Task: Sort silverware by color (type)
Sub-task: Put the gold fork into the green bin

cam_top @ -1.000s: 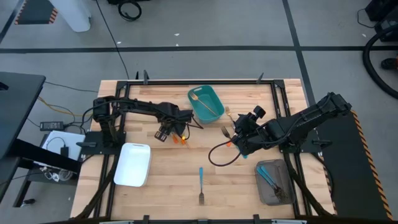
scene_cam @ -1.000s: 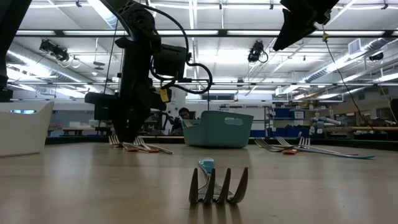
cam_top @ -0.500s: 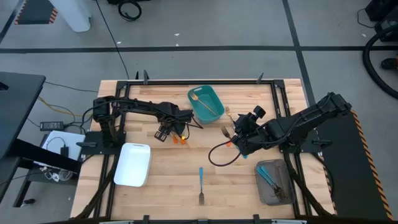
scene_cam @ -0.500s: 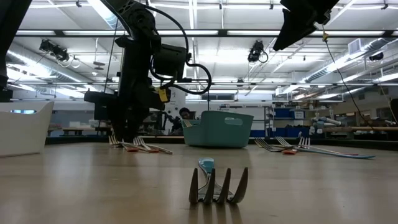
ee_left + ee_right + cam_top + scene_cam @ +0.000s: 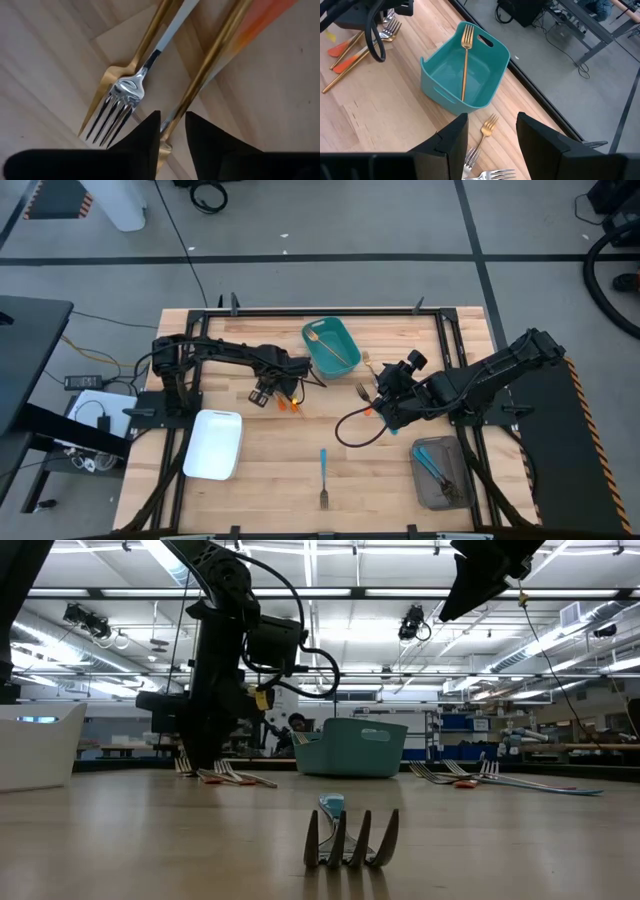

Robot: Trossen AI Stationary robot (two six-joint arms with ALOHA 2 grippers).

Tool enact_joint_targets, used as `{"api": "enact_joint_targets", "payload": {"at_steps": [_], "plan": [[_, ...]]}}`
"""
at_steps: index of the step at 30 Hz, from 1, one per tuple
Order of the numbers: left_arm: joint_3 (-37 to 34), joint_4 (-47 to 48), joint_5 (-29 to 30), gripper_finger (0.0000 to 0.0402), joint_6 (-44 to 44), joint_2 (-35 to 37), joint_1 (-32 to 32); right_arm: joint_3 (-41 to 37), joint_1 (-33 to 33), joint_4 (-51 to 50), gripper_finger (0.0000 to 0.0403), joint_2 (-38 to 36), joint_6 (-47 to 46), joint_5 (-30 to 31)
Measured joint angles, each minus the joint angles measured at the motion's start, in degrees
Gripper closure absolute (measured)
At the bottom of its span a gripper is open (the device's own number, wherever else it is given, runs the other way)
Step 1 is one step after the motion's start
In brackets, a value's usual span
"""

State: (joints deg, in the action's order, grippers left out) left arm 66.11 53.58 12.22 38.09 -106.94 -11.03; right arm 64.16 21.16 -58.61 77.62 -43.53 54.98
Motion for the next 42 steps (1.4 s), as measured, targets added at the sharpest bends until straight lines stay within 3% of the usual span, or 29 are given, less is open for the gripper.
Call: {"api": "enact_joint_targets", "payload": {"at_steps": [12,24,33,42], "plan": [[0.0,0.22,0.01,0.0361,0.07,0.0,0.02,0.0,0.0,0.02,0.023,0.0,-0.02,0.0],[0.02,0.35,0.04,0.0384,0.14,0.04,0.02,0.0,0.0,0.03,0.023,0.0,-0.01,0.0],[0.04,0.03,0.69,0.038,-0.45,0.07,-0.34,0.0,-0.01,0.02,0.023,0.0,0.06,0.0],[0.04,0.42,0.66,0.0315,-1.86,0.07,-0.02,0.0,-0.01,0.02,0.023,0.0,0.16,0.0]]}}
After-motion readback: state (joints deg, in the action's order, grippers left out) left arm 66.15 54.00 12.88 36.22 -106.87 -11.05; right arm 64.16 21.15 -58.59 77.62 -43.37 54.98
